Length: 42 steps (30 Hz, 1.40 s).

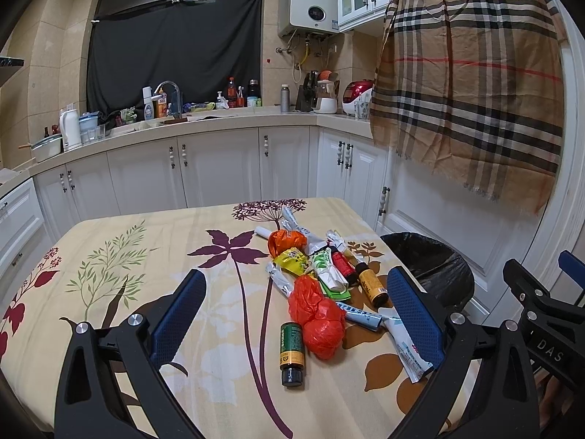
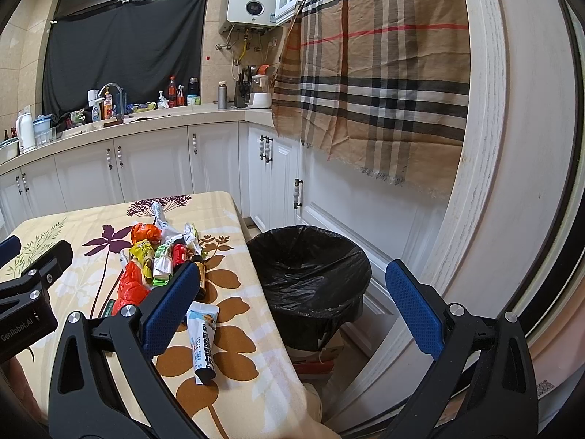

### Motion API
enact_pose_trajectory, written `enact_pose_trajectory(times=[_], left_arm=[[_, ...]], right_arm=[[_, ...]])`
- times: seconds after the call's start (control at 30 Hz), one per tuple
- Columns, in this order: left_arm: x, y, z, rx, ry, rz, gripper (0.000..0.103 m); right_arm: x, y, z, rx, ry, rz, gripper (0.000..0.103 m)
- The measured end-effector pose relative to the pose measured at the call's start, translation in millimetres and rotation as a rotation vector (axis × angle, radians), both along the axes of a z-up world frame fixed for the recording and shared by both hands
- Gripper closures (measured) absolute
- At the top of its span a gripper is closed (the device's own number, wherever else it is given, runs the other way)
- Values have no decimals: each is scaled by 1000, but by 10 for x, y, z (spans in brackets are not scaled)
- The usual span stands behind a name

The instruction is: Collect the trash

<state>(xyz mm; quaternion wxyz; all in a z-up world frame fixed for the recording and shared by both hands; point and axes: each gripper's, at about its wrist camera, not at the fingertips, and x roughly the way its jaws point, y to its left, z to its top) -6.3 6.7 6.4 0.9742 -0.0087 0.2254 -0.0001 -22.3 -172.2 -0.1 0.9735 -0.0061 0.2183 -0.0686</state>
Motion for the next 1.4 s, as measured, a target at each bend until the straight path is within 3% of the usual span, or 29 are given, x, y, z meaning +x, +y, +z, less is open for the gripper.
enact_pose_trajectory(times=[0.83, 1.4], left_arm=[[7, -20, -73, 4, 11, -1, 7], [234, 265, -599, 4, 202, 33, 7]], right_arm=[[2, 3, -9, 4, 5, 2, 4], [279, 139, -435, 16, 117, 58, 4]])
